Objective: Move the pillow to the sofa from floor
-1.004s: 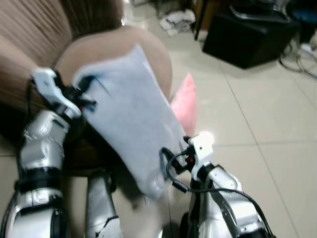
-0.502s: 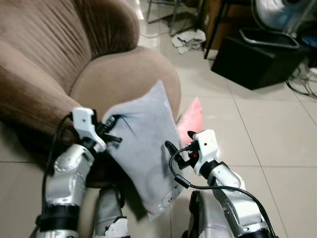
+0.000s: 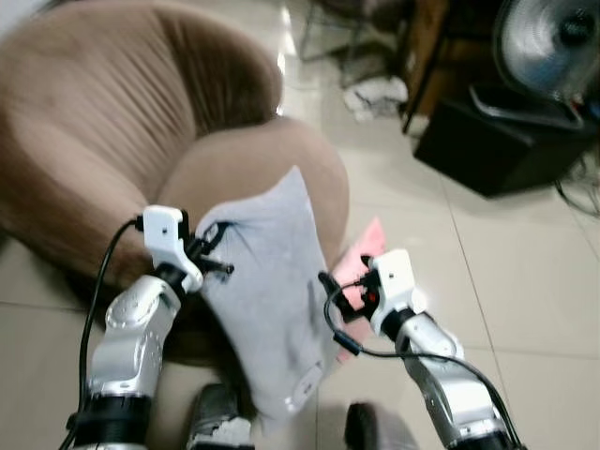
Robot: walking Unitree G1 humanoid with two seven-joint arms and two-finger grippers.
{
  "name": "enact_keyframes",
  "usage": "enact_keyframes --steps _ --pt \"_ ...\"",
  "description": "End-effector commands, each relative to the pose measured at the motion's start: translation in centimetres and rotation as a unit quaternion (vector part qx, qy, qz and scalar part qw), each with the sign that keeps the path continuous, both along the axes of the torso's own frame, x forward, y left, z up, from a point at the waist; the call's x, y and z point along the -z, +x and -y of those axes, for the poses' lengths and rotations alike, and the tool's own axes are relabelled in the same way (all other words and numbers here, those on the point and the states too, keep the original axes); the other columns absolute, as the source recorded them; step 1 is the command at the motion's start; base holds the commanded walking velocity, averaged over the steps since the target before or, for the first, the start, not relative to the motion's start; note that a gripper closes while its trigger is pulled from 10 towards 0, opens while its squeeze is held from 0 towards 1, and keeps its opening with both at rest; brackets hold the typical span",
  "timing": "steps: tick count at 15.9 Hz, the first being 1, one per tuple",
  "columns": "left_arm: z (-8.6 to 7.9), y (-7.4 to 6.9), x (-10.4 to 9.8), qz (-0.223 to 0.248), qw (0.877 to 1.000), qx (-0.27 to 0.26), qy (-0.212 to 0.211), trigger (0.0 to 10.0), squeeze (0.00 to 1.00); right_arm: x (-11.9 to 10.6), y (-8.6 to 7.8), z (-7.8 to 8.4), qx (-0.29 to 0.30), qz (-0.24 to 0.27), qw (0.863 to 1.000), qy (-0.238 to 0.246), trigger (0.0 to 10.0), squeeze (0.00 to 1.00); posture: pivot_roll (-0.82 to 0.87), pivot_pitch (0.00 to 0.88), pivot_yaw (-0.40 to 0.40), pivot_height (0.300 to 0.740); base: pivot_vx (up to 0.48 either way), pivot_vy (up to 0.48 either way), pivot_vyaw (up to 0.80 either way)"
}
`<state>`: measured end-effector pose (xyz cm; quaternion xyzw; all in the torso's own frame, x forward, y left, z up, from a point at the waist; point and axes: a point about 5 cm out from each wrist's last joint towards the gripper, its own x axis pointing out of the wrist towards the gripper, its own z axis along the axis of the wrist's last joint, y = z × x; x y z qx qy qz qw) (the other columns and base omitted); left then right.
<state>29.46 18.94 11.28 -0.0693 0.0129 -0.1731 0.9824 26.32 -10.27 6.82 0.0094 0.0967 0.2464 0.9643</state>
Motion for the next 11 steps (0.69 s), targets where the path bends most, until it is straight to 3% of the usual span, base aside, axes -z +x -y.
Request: enact_keyframes --steps 1,6,8,11 --pt "0.0 0.2 -1.7 0.040 0.999 -0.003 0.005 0.0 0.00 -0.1 0.3 0.4 0.008 0.005 1.000 0.000 10.0 0.00 0.13 0.023 -0.067 0.723 0.000 0.000 0.00" --pt "0.0 0.2 -1.0 0.032 0.999 -0.003 0.018 0.0 0.00 0.0 0.4 0.2 0.008 0.010 1.000 -0.003 10.0 0.00 0.13 0.021 -0.066 0.740 0.000 0.000 0.00" --pt "-1.0 -0.5 0.5 0.016 0.999 -0.025 0.037 0.0 0.00 0.0 0.3 0.1 0.019 0.015 1.000 -0.005 10.0 0.00 0.13 0.024 -0.069 0.740 0.000 0.000 0.00" --pt "-1.3 -2.0 2.1 -0.013 0.999 -0.050 0.017 0.0 0.00 0.3 0.1 0.5 0.033 0.013 0.999 -0.003 10.0 0.00 0.14 0.036 -0.076 0.740 0.000 0.000 0.00"
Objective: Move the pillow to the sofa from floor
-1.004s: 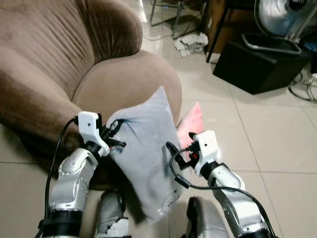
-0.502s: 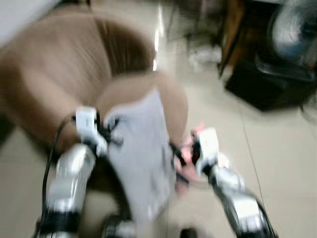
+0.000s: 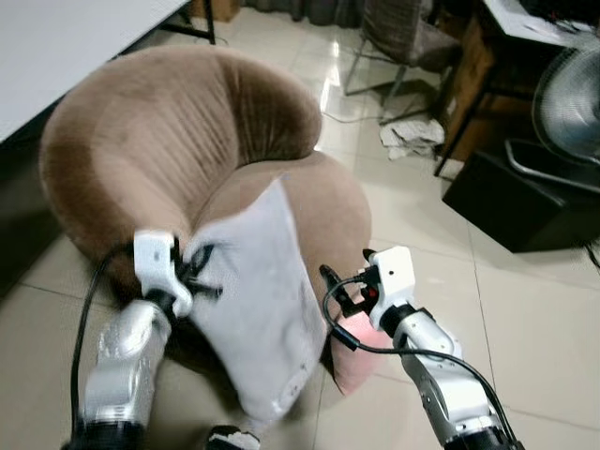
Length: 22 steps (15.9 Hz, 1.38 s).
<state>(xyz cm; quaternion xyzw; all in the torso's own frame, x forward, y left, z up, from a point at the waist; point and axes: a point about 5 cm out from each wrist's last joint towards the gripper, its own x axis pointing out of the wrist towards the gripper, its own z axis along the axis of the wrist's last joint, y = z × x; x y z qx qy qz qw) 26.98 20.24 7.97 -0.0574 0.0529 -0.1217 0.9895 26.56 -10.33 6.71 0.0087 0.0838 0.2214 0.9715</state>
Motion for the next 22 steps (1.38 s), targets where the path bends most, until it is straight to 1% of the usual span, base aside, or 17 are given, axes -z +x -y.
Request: enact_keyframes --steps 1,2,3,4,5,6,8,9,10,11,12,13,14,15,18,19,22 --pt "-0.1 0.1 -0.9 0.022 1.000 -0.017 -0.001 0.0 0.00 0.1 0.0 0.8 0.027 0.006 1.000 -0.003 10.0 0.00 0.15 0.026 -0.079 0.740 0.000 0.000 0.00" --pt "-0.8 -0.7 -0.5 0.016 0.999 -0.043 -0.006 0.0 0.00 -0.1 0.2 1.2 0.045 0.015 0.999 -0.002 10.0 0.00 0.15 0.021 -0.087 0.740 0.000 0.000 0.00" --pt "-1.8 -2.3 0.4 0.000 0.997 -0.077 -0.001 0.0 0.00 -0.3 0.3 1.7 0.064 0.022 0.998 -0.002 10.0 0.00 0.17 0.023 -0.097 0.740 0.000 0.000 0.00" --pt "-2.0 -2.9 0.7 -0.008 0.996 -0.083 0.003 0.0 0.00 -0.3 0.3 1.8 0.068 0.026 0.997 -0.003 10.0 0.00 0.18 0.023 -0.100 0.740 0.000 0.000 0.00" --pt "-2.6 -4.5 1.0 -0.024 0.994 -0.111 0.000 0.0 0.00 -0.5 0.3 2.4 0.081 0.032 0.996 -0.003 10.0 0.00 0.21 0.021 -0.108 0.740 0.000 0.000 0.00" --pt "-2.8 -5.8 0.8 -0.039 0.991 -0.131 -0.006 0.0 0.00 -0.4 0.0 2.9 0.089 0.032 0.996 -0.007 10.0 0.00 0.22 0.018 -0.110 0.740 0.000 0.000 0.00" --pt "-2.2 -6.5 0.6 -0.048 0.992 -0.115 -0.001 0.0 0.00 -0.1 -0.2 3.1 0.095 0.031 0.995 -0.014 10.0 0.00 0.24 0.011 -0.104 0.740 0.000 0.000 0.00" --pt "-2.0 -6.0 1.1 -0.055 0.994 -0.096 0.008 0.0 0.00 -0.3 -0.5 2.4 0.089 0.039 0.995 -0.023 10.0 0.00 0.20 0.000 -0.082 0.740 0.000 0.000 0.00" --pt "-1.6 -4.6 1.8 -0.061 0.995 -0.072 0.017 0.0 0.00 -0.6 -0.9 2.1 0.096 0.047 0.994 -0.022 10.0 0.00 0.17 0.000 -0.063 0.740 0.000 0.000 0.00" --pt "-1.2 -2.6 1.7 -0.059 0.997 -0.050 0.020 0.0 0.00 -0.8 -1.5 2.4 0.110 0.054 0.992 -0.025 10.0 0.00 0.13 0.000 -0.042 0.740 0.000 0.000 0.00" --pt "-0.8 -1.4 1.4 -0.057 0.998 -0.034 0.019 0.0 0.00 -0.8 -2.0 2.8 0.120 0.053 0.991 -0.028 10.0 0.00 0.09 0.003 -0.024 0.740 0.000 0.000 0.00" --pt "-0.4 -0.4 1.1 -0.056 0.998 -0.018 0.020 0.0 0.00 -0.5 -2.4 3.0 0.131 0.047 0.990 -0.032 10.0 0.00 0.04 0.014 0.010 0.740 0.000 0.000 0.00" --pt "0.1 0.4 1.1 -0.056 0.998 0.004 0.025 0.0 0.00 -0.3 -2.8 3.3 0.142 0.047 0.988 -0.039 10.0 0.00 0.00 0.024 0.025 0.740 0.000 0.000 0.00" --pt "0.6 0.9 1.3 -0.057 0.998 0.015 0.022 0.0 0.00 -0.3 -3.1 3.8 0.160 0.045 0.985 -0.039 10.0 0.00 -0.04 0.027 0.038 0.740 0.000 0.000 0.00" --pt "1.6 1.4 1.9 -0.056 0.998 0.030 0.020 0.0 0.00 -0.3 -3.8 4.2 0.173 0.038 0.983 -0.043 10.0 0.00 -0.06 0.028 0.036 0.740 0.000 0.000 0.00" --pt "1.8 1.7 2.1 -0.052 0.998 0.027 0.024 0.0 0.00 -0.4 -3.8 4.0 0.173 0.037 0.983 -0.046 10.0 0.00 -0.06 0.027 0.034 0.740 0.000 0.000 0.00" --pt "1.6 1.4 2.8 -0.059 0.998 0.016 0.026 0.0 0.00 -0.9 -3.2 3.6 0.170 0.044 0.984 -0.042 10.0 0.00 -0.06 0.024 0.038 0.740 0.000 0.000 0.00"
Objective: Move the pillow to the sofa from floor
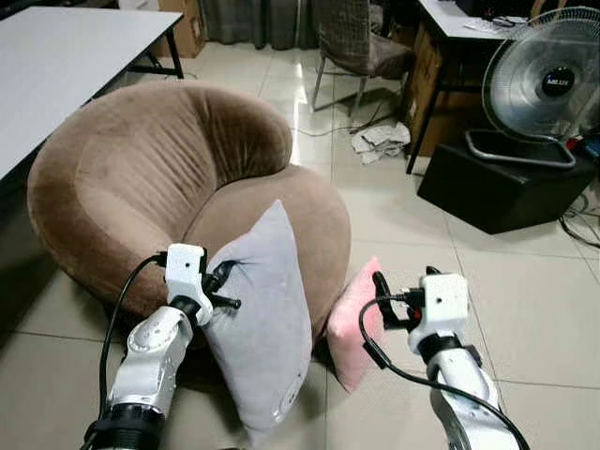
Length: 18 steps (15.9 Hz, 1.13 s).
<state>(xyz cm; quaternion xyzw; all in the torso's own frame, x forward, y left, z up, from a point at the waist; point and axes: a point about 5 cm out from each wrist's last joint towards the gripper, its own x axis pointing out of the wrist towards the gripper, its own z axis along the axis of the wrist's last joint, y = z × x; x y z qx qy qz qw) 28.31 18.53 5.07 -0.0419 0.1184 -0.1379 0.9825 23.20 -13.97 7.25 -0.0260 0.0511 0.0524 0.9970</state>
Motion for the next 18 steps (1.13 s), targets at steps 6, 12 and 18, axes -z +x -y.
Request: enact_keyframes --steps 6,12,18 --pt "1.9 3.1 -0.9 0.016 0.999 0.037 -0.021 0.0 0.00 -0.5 0.5 0.4 0.028 0.010 0.999 -0.014 10.0 0.00 -0.16 0.035 0.082 0.740 0.000 0.000 0.00" --pt "2.1 3.0 -1.1 0.048 0.998 0.025 -0.023 0.0 0.00 -0.4 1.5 1.0 0.030 0.001 0.999 -0.010 10.0 0.00 -0.11 0.030 0.024 0.740 0.000 0.000 0.00" --pt "2.6 2.9 -1.1 0.057 0.998 0.016 -0.027 0.0 0.00 -0.3 2.0 1.5 0.036 -0.006 0.999 -0.021 10.0 0.00 -0.10 0.014 0.014 0.740 0.000 0.000 0.00"
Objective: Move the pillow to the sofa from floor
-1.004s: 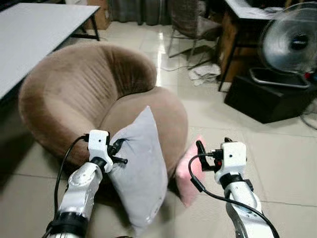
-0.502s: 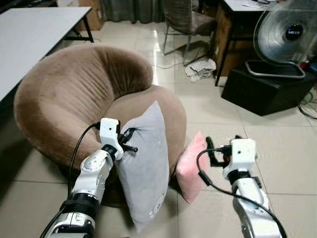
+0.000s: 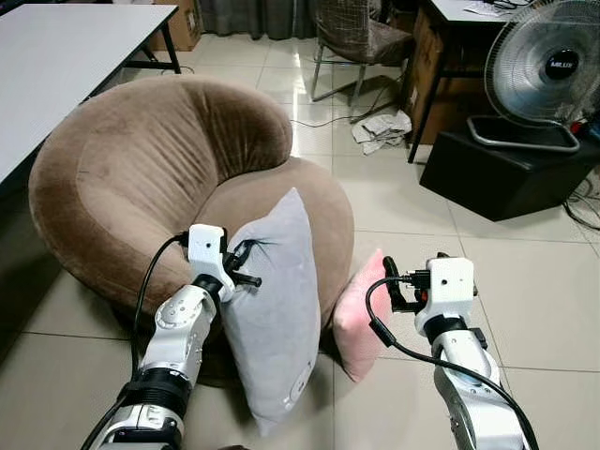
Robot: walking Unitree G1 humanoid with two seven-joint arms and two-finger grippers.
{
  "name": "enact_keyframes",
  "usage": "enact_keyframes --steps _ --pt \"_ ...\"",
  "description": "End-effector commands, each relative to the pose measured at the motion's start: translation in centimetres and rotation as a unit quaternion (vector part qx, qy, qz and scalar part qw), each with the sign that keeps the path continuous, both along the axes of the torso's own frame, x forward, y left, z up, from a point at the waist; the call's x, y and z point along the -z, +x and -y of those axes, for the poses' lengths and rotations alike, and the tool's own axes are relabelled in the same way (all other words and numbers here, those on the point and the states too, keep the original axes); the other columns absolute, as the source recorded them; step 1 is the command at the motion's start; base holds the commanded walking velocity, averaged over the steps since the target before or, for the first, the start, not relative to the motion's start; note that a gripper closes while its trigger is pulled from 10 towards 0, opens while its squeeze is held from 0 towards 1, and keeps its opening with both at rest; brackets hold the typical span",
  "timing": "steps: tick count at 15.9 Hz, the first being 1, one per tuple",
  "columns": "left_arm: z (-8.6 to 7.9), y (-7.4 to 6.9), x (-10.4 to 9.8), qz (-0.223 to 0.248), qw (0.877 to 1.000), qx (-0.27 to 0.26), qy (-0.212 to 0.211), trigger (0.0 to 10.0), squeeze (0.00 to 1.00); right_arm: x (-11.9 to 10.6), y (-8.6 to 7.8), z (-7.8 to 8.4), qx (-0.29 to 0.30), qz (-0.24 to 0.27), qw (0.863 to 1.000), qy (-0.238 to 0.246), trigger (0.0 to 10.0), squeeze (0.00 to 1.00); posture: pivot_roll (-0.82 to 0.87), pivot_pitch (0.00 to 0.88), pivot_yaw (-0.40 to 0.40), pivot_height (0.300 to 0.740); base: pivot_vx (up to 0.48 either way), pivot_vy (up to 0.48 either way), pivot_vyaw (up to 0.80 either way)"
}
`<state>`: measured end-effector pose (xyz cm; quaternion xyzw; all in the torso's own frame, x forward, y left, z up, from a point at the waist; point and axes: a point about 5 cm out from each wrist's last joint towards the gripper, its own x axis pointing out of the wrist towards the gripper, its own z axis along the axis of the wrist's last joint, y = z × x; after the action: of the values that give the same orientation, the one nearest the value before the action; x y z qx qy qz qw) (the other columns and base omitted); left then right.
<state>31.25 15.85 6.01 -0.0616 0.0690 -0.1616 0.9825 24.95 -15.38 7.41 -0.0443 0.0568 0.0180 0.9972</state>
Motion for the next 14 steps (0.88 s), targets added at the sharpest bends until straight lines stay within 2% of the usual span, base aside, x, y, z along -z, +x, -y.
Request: enact_keyframes --steps 1,14 --pt "0.0 -0.1 -0.2 0.013 1.000 -0.002 0.004 0.0 0.00 -0.1 0.4 0.1 0.002 -0.003 1.000 0.001 10.0 0.00 -0.09 0.012 0.014 0.740 0.000 0.000 0.00" --pt "-0.7 0.6 -0.9 0.017 1.000 -0.024 -0.001 0.0 0.00 0.7 0.7 -1.0 -0.030 -0.018 0.999 0.007 10.0 0.00 -0.06 0.011 0.007 0.740 0.000 -0.442 0.00"
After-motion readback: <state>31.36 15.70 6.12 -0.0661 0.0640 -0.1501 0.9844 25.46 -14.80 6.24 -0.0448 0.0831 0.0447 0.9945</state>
